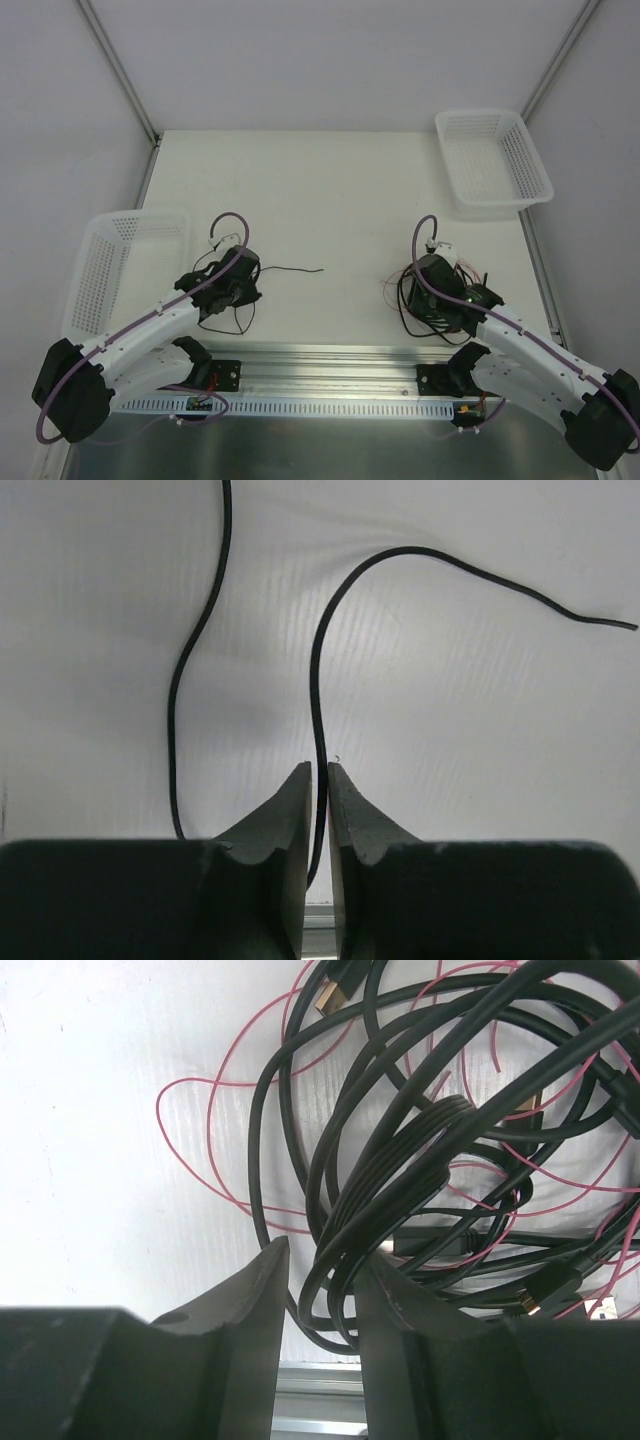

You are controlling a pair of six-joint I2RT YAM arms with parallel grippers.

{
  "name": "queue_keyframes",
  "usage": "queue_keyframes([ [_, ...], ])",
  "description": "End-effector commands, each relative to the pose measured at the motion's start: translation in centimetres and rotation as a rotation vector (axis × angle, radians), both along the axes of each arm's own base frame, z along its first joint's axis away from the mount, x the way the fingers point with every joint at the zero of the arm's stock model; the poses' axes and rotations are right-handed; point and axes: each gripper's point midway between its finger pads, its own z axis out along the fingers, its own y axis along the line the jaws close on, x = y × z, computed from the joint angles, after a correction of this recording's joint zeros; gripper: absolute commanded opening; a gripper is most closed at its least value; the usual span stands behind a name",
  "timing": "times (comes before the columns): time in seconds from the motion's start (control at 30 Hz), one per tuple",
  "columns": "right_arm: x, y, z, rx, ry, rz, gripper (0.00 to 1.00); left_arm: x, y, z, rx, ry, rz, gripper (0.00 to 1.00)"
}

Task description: Untangle the cables

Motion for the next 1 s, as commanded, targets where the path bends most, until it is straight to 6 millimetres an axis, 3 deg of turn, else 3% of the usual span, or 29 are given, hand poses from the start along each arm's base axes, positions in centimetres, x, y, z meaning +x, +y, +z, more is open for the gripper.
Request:
queue_keyframes([
  [0.0, 0.8, 1.2, 1.9, 0.042, -0.05, 0.034, 0.36, 1.7, 0.0, 0.9, -0.109, -0.104, 0.167, 0.13],
  [0.1, 0.6, 1.3, 1.7, 0.043, -0.045, 0.042, 0.36, 1.7, 0.7, 0.7, -0.084, -0.126, 0.166, 0.34],
  [0.2, 0.5, 1.4, 1.8, 0.051, -0.048, 0.052, 0.36, 1.5, 1.1, 0.5, -0.07, -0.128, 0.17, 0.42],
  [0.23, 0.4, 1.5, 1.8, 0.053, -0.048, 0.055, 0.37, 1.4, 1.3, 0.4, -0.069, -0.126, 0.186, 0.56],
  [0.33, 0.4, 1.8, 2.0, 0.065, -0.054, 0.07, 0.37, 1.2, 2.6, -0.2, -0.037, -0.131, 0.243, 0.8],
  [0.37, 0.4, 1.9, 2.2, 0.071, -0.056, 0.074, 0.38, 1.0, 3.0, -0.6, -0.018, -0.122, 0.26, 0.83],
  [0.6, 0.1, 2.3, 2.0, 0.085, -0.058, 0.092, 0.39, 0.1, 4.3, -2.6, 0.068, -0.043, 0.314, 0.87],
  [0.77, -0.1, 2.3, 1.7, 0.09, -0.054, 0.098, 0.39, -0.5, 4.5, -3.6, 0.099, -0.01, 0.286, 0.99],
  [0.97, -0.2, 2.5, 1.5, 0.1, -0.054, 0.103, 0.39, -1.5, 4.9, -5.2, 0.135, 0.051, 0.291, 0.93],
])
